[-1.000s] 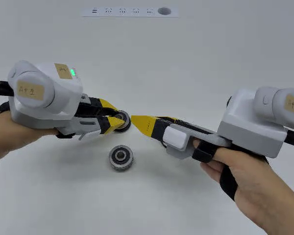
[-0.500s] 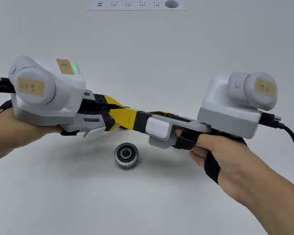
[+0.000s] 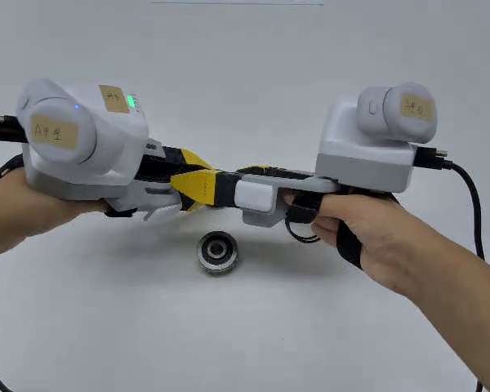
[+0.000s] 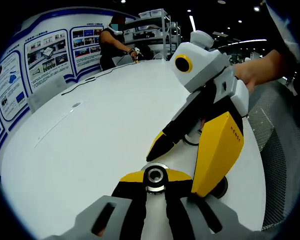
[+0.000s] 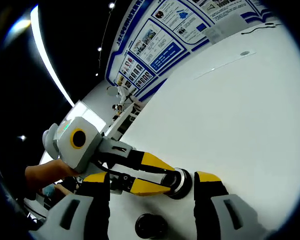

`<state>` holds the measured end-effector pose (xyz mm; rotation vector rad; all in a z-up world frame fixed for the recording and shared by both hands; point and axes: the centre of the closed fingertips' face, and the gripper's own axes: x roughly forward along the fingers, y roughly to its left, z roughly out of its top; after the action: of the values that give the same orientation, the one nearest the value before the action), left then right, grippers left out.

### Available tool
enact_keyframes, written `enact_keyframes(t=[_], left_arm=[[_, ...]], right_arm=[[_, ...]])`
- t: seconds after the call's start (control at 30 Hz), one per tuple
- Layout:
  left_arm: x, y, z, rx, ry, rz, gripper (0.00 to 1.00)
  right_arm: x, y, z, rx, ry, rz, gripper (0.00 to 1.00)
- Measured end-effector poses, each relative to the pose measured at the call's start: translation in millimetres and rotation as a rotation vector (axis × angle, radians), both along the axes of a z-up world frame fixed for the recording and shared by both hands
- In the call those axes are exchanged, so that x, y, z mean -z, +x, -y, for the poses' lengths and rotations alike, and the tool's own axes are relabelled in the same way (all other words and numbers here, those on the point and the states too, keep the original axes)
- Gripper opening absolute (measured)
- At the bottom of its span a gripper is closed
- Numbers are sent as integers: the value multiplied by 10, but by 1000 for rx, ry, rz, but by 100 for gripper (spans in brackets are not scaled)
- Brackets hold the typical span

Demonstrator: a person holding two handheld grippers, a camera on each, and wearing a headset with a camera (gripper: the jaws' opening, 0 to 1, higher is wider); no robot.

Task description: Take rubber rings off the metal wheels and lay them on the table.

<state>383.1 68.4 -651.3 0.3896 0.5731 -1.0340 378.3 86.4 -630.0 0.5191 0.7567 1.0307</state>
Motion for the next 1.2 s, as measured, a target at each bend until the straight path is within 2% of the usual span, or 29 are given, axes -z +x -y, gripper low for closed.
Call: enact_keyframes(t=[0.37,0.43,0.7,0.9,1.0,1.2], left_arm=[[7,-1,10,13,2,4,13],[7,-1,9,13,2,5,13],[5,-3,11,12,1,4,13],[2,-6,13,11,3,4,13],[0,-6,13,10,2,3,13],[-2,-8,15,8,3,2,13]], right_arm=[[20,-79,-49,-84,-12,-4,68],[30,-89,-46,-92,-28,2,68],[5,-113,-37,-108,-23,-2,67],[20,-203,20,-151,-33,-37,65],[22,-181,48,-140,-37,-22,61],[13,-170,51,-126,-24,-38,61]])
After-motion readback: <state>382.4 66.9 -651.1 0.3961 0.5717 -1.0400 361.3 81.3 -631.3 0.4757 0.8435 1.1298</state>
